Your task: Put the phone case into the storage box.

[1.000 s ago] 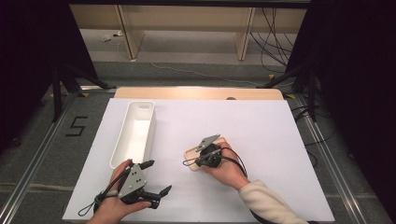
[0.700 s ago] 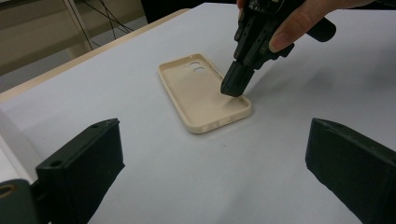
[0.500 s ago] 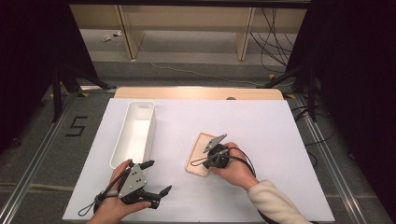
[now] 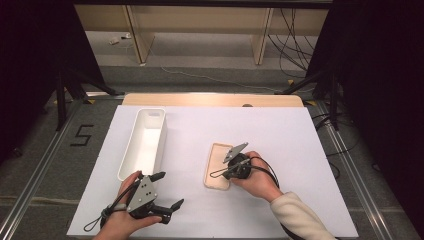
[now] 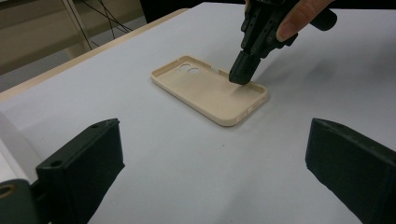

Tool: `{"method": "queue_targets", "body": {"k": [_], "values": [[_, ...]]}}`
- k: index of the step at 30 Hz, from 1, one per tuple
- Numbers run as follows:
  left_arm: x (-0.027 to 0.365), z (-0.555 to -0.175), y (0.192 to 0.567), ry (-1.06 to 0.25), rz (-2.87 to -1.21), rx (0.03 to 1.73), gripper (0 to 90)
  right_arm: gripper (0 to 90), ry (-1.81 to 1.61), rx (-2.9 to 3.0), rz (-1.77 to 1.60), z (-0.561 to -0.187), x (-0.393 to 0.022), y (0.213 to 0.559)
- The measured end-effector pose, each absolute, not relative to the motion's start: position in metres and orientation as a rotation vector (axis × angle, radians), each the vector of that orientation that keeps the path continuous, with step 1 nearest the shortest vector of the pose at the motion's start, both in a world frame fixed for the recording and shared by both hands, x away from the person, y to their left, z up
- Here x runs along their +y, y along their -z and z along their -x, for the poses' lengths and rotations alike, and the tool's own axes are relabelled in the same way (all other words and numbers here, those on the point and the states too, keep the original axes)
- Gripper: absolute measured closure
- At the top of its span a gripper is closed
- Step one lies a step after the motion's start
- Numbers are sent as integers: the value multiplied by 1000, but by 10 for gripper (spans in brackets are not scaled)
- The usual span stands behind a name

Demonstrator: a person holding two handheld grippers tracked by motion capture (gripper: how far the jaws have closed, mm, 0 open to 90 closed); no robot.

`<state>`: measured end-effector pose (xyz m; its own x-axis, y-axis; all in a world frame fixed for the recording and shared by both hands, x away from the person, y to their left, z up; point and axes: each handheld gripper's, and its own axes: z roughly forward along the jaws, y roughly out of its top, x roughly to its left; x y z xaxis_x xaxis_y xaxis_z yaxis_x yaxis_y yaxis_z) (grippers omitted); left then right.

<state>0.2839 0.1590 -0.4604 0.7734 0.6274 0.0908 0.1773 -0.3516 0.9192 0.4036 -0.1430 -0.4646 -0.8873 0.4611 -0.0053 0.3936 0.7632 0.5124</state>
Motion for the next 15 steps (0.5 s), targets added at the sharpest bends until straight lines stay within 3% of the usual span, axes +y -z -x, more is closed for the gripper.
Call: {"method": "queue_targets", "body": {"k": [15], "values": [[159, -283, 460, -529, -1911, 606, 38, 900, -772, 2806, -695, -407, -154, 463]]}}
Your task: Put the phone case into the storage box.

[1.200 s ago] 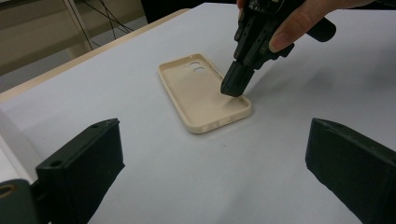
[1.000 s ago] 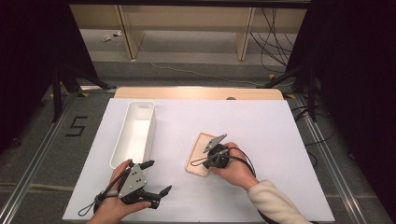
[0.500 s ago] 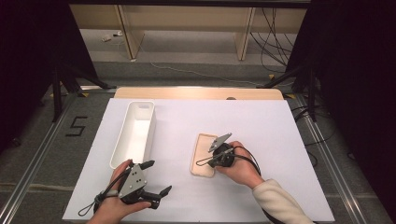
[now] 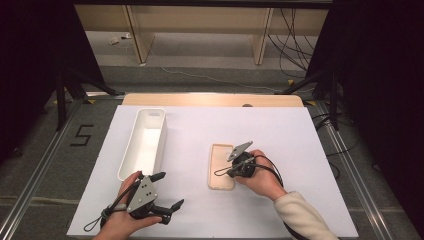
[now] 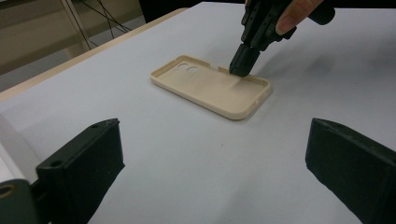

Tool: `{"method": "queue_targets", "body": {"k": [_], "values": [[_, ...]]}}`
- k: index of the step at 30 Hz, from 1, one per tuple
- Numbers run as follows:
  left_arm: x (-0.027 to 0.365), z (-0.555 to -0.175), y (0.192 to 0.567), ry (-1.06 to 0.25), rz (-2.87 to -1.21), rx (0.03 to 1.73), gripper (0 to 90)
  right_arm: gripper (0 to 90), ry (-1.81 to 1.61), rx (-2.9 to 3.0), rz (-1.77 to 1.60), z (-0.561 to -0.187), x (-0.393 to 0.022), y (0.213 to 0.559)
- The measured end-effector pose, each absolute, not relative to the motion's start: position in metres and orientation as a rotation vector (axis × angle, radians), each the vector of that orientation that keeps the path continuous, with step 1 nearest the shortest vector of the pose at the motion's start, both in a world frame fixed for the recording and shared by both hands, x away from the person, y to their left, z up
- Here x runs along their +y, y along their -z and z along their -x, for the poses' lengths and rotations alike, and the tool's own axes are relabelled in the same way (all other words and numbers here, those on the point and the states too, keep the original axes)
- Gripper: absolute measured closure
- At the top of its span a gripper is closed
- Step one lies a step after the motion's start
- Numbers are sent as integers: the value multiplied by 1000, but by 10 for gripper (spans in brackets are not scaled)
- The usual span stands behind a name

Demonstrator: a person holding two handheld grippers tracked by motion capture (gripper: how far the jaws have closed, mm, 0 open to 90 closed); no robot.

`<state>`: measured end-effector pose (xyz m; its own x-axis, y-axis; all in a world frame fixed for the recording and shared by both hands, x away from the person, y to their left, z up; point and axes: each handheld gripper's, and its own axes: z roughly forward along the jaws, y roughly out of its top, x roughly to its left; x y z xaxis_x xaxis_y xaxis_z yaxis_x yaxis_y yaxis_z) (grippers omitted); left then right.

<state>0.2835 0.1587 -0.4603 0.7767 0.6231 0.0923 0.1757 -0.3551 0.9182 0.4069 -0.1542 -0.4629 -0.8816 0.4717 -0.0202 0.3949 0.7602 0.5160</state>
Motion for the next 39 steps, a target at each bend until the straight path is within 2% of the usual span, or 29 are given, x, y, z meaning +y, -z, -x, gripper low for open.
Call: {"method": "queue_targets", "body": {"k": [16, 22, 31, 39], "values": [[158, -283, 460, -528, -1912, 602, 39, 900, -781, 2798, -729, -409, -158, 463], [158, -284, 460, -529, -1915, 596, 40, 831, -826, 2762, -758, -408, -160, 459], [156, -284, 461, -524, -1919, 594, 42, 600, -956, 2613, -942, -410, -169, 445], [155, -283, 461, -524, -1925, 590, 43, 495, -971, 2544, -1023, -412, -178, 439]]}}
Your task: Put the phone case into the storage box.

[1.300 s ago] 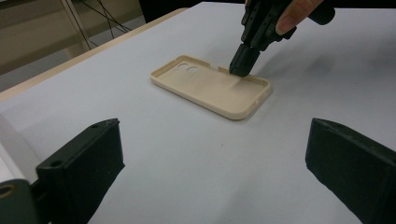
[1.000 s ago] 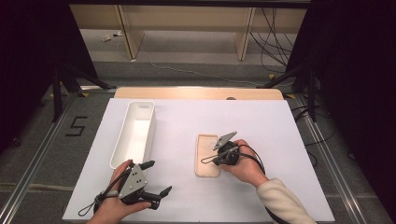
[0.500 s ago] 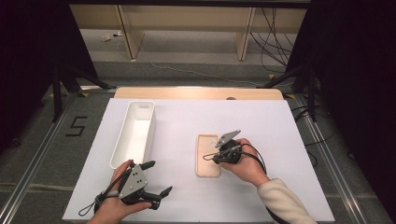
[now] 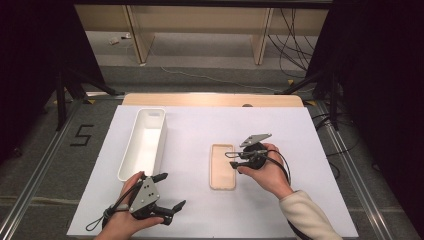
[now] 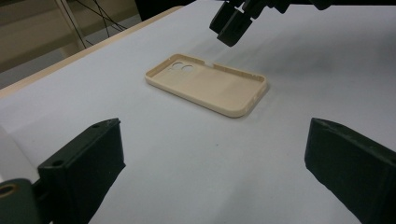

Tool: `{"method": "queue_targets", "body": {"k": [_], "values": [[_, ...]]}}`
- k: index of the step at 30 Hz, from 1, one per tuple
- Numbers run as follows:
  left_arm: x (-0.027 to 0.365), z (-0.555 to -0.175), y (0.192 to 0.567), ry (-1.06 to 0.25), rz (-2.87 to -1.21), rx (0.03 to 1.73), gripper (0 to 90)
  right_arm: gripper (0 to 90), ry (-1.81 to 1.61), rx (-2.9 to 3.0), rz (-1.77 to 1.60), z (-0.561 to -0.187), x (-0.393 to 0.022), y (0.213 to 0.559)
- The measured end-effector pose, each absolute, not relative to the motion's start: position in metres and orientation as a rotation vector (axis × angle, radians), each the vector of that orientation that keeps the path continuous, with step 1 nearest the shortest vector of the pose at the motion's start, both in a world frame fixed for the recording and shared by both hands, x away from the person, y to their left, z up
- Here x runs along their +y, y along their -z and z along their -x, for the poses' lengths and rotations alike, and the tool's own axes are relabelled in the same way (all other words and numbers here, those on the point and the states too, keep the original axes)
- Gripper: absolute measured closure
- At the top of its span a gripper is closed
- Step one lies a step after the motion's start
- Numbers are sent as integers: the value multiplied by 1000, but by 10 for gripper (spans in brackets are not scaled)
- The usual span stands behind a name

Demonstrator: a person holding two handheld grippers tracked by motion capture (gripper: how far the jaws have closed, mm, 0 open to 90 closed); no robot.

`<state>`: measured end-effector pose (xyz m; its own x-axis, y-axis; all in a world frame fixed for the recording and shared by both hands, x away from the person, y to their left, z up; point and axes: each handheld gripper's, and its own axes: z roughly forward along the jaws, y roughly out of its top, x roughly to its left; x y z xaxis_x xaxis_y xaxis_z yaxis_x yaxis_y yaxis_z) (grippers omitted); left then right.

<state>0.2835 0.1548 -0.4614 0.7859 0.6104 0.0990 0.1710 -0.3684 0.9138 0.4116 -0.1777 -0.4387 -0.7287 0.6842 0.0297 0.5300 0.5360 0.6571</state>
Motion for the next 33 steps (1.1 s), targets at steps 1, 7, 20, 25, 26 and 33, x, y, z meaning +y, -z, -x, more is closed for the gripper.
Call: {"method": "queue_targets", "body": {"k": [1, 7, 20, 25, 26, 33], "values": [[155, -283, 461, -524, -1925, 590, 43, 488, -969, 2536, -1031, -412, -178, 438], [157, -282, 461, -517, -1913, 600, 43, 468, -976, 2534, -1045, -413, -178, 436], [156, -281, 461, -522, -1924, 579, 45, 451, -886, 2669, -813, -406, -163, 437], [156, -281, 461, -517, -1923, 583, 46, 459, -813, 2753, -632, -402, -154, 441], [156, -281, 461, -516, -1923, 582, 46, 461, -796, 2771, -593, -401, -152, 442], [156, -281, 461, -515, -1924, 581, 49, 478, -665, 2872, -387, -392, -138, 445]]}}
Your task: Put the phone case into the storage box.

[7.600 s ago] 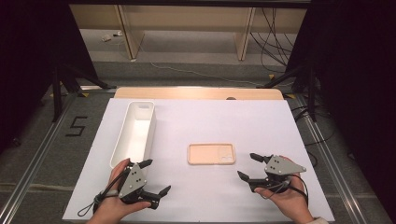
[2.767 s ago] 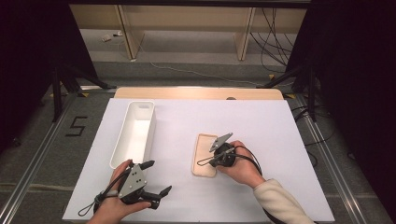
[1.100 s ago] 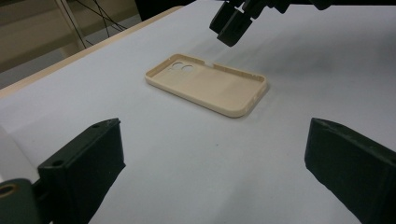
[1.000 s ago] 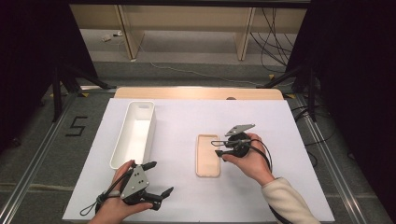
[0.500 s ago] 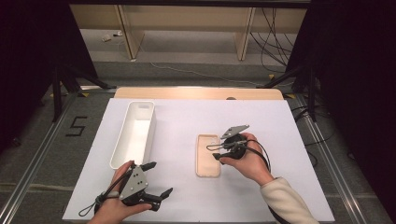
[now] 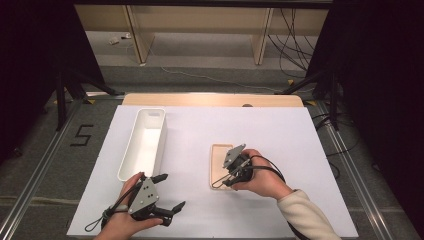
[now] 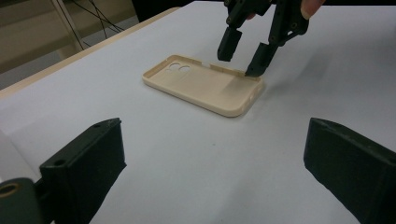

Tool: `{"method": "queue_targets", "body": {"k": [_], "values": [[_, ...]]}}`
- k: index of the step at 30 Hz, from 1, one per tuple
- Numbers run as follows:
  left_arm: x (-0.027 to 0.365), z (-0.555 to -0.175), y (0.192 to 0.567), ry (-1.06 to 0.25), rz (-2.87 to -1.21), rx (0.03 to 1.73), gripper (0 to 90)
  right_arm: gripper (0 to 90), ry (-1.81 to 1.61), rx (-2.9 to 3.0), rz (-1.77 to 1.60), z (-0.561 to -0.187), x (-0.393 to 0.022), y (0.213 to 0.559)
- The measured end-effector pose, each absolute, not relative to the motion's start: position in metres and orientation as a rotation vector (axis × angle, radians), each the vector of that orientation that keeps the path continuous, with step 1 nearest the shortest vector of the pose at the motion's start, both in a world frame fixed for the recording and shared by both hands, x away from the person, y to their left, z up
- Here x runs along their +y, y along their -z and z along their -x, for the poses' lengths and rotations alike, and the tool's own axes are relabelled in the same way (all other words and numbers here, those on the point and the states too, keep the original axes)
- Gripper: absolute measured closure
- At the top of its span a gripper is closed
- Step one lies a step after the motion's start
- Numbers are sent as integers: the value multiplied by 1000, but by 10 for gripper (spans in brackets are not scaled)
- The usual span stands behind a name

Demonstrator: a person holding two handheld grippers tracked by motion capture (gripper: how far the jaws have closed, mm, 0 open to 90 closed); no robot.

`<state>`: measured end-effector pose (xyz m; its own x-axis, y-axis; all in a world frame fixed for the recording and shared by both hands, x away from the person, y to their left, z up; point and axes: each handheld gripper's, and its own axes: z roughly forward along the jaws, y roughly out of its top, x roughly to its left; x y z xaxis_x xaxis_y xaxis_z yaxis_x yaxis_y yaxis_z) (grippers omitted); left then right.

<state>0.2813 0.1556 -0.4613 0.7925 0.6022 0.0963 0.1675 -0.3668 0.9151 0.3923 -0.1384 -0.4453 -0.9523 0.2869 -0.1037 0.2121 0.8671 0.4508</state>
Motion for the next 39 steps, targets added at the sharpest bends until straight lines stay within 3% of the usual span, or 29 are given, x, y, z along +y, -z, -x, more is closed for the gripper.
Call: {"method": "queue_targets", "body": {"k": [24, 39], "values": [[155, -282, 462, -512, -1929, 572, 55, 528, -352, 2910, -147, -385, -107, 457], [154, -281, 462, -508, -1930, 572, 56, 732, -283, 2952, -58, -380, -99, 458]]}}
